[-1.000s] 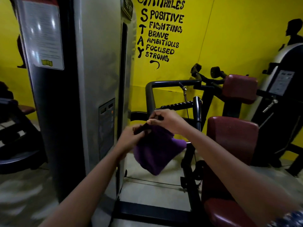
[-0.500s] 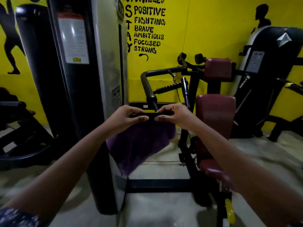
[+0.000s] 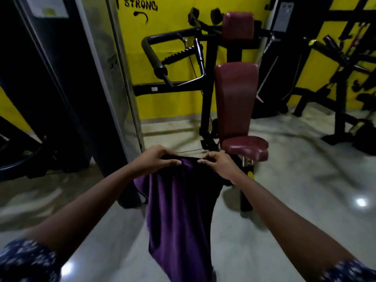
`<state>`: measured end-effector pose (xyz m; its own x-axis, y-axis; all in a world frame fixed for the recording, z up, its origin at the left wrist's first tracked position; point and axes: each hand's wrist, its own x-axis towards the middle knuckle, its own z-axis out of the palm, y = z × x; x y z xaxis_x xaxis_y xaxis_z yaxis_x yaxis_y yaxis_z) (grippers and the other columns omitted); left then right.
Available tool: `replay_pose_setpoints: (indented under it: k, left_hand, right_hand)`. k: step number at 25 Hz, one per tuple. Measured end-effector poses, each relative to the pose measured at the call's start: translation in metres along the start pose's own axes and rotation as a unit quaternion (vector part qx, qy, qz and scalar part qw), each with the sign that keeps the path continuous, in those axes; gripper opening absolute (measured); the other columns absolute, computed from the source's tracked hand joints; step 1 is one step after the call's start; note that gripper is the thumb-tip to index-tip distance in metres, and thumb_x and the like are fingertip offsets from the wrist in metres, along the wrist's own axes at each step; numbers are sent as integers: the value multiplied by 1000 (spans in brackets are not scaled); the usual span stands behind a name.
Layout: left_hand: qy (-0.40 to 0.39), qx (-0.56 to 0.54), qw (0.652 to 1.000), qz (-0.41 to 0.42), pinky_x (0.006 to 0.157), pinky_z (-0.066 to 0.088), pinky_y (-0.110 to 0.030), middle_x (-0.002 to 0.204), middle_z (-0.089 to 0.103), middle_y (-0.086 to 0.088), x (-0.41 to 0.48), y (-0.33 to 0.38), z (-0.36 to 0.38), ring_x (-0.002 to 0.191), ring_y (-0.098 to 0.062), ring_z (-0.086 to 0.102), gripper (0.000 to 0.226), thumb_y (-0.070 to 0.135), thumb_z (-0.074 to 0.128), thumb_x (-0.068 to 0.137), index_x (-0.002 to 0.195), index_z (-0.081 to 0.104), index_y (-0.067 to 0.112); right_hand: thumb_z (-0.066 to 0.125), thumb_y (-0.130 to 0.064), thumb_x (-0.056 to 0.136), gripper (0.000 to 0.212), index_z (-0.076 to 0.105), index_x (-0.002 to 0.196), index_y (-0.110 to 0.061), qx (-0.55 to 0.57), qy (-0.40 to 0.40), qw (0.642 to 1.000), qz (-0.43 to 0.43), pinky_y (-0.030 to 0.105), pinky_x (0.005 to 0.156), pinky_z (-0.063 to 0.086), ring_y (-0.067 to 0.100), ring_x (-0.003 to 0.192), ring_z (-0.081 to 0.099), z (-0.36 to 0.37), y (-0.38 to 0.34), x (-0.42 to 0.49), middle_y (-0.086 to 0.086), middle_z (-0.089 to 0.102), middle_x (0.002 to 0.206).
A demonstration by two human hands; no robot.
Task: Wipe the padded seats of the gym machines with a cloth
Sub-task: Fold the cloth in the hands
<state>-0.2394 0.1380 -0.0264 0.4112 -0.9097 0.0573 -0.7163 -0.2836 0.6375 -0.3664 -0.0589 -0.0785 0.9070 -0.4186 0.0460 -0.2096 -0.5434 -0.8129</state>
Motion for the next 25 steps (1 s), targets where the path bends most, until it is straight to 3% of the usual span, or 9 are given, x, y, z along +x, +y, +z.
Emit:
replay_pose_setpoints:
  k: [4,7,9,11,12,16,20,23,25]
  left_hand:
    - [-90,16,994,55,78,46,-21,92,66,13,2,0,20,81,4,58,42,8,57,90,119,58,38]
    - [-144,222,964,39,95,42,-28,125,62,-1,16,-2,20,113,-17,57,53,13,63,86,135,50,28]
    - [-147,238,960,-37,92,46,-31,133,54,-4,20,-4,23,113,-22,54,76,21,70,81,146,31,25]
    - [-108,0,986,-129,66,56,-25,121,54,-3,21,-2,26,91,-18,61,86,10,73,79,148,24,25]
    - [-73,-137,975,-161,54,54,-20,111,56,-3,22,1,30,79,-14,61,86,2,72,78,147,26,23]
    - [101,-429,865,-239,46,53,-19,87,64,-10,35,6,46,58,-12,67,68,-11,64,79,139,40,10]
    - [216,-519,771,-299,39,49,-17,75,58,-9,45,12,57,39,-5,60,35,-11,55,86,115,49,8]
    - [247,-575,725,-288,44,52,-17,82,58,-12,45,16,60,60,-15,64,20,-14,49,88,93,51,5]
    - [234,-555,756,-257,51,54,-16,91,61,-17,38,17,59,73,-19,63,13,-10,51,89,95,52,2]
  right_hand:
    - [70,-29,82,24,68,87,-5,-13,35,999,-8,17,62,37,10,74,54,-16,6,-12,12,67,82]
    - [73,-34,78,26,70,87,-9,-58,38,997,-19,17,59,38,13,73,58,-26,-2,-5,10,70,86]
    - [73,-37,77,27,71,88,-12,-66,55,996,-27,20,62,40,15,79,62,-29,-11,1,6,71,87]
    - [73,-36,78,26,73,91,-14,-65,76,995,-28,22,67,42,13,85,63,-29,-19,8,2,71,90]
    - [73,-35,78,25,73,92,-14,-69,84,994,-29,20,68,43,13,86,63,-28,-22,9,1,71,91]
    - [72,-23,81,24,72,101,-8,-52,91,993,-48,11,73,42,14,90,63,-5,-34,3,4,71,98]
    - [71,-24,82,45,60,124,-15,-30,46,996,-67,15,93,39,11,107,55,19,-37,-12,3,60,115]
    - [74,-16,77,55,55,129,-16,-76,25,993,-83,18,96,39,12,106,53,24,-32,-15,3,54,116]
    - [69,-4,75,41,66,115,-13,-95,96,984,-117,20,94,43,16,101,60,20,-26,-10,5,65,109]
